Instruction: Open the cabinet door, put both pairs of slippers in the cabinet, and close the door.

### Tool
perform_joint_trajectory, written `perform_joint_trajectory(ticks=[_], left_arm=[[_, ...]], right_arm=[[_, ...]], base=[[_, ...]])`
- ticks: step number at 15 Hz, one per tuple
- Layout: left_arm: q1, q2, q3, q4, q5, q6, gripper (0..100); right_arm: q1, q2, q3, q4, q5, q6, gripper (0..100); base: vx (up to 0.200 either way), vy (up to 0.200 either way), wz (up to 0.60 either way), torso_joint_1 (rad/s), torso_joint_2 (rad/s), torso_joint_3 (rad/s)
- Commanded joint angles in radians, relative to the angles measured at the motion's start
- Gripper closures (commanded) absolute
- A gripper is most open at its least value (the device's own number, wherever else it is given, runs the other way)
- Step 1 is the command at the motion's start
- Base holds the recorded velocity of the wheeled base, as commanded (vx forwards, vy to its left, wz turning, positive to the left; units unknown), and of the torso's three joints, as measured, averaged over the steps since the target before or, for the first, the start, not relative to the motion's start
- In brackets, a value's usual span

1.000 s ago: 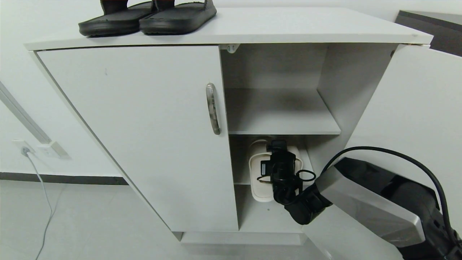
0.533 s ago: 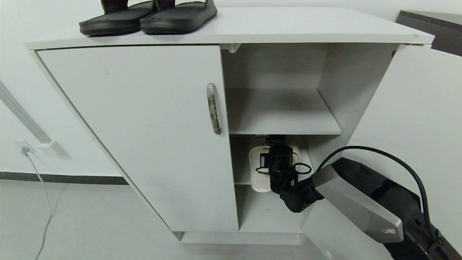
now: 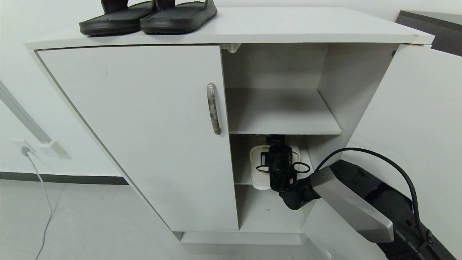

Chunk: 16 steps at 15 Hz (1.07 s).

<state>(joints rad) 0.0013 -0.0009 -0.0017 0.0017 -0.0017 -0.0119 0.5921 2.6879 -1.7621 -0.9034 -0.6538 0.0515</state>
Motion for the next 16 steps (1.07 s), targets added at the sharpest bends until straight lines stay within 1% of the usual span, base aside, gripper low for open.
perform_joint_trajectory(ticks=[1,2,5,7,11,14,16], left_arm=[[0.0,0.001,0.0,0.0,0.0,0.0,100],[0.0,0.001,0.0,0.0,0.0,0.0,100],[0.0,0.002,0.0,0.0,0.0,0.0,100],[0.0,0.001,0.0,0.0,0.002,0.0,100],[0.0,0.001,0.0,0.0,0.0,0.001,100],[0.0,0.001,0.0,0.0,0.0,0.003,100],[0.0,0.001,0.0,0.0,0.0,0.003,100]], right_arm=[[-0.002,0.012,-0.007,0.006,-0.001,0.001,100],[-0.002,0.012,-0.007,0.006,0.0,0.001,0],[0.003,0.006,0.023,0.003,-0.003,0.001,0],[0.012,-0.036,0.089,-0.017,-0.009,0.002,0],[0.066,-0.206,0.357,-0.107,-0.017,0.002,0],[0.158,-0.376,0.698,-0.265,-0.046,0.007,0],[0.21,-0.467,0.875,-0.341,-0.044,0.007,0]], base=[[0.0,0.0,0.0,0.0,0.0,0.0],[0.0,0.0,0.0,0.0,0.0,0.0],[0.0,0.0,0.0,0.0,0.0,0.0],[0.0,0.0,0.0,0.0,0.0,0.0],[0.0,0.0,0.0,0.0,0.0,0.0],[0.0,0.0,0.0,0.0,0.0,0.0],[0.0,0.0,0.0,0.0,0.0,0.0]])
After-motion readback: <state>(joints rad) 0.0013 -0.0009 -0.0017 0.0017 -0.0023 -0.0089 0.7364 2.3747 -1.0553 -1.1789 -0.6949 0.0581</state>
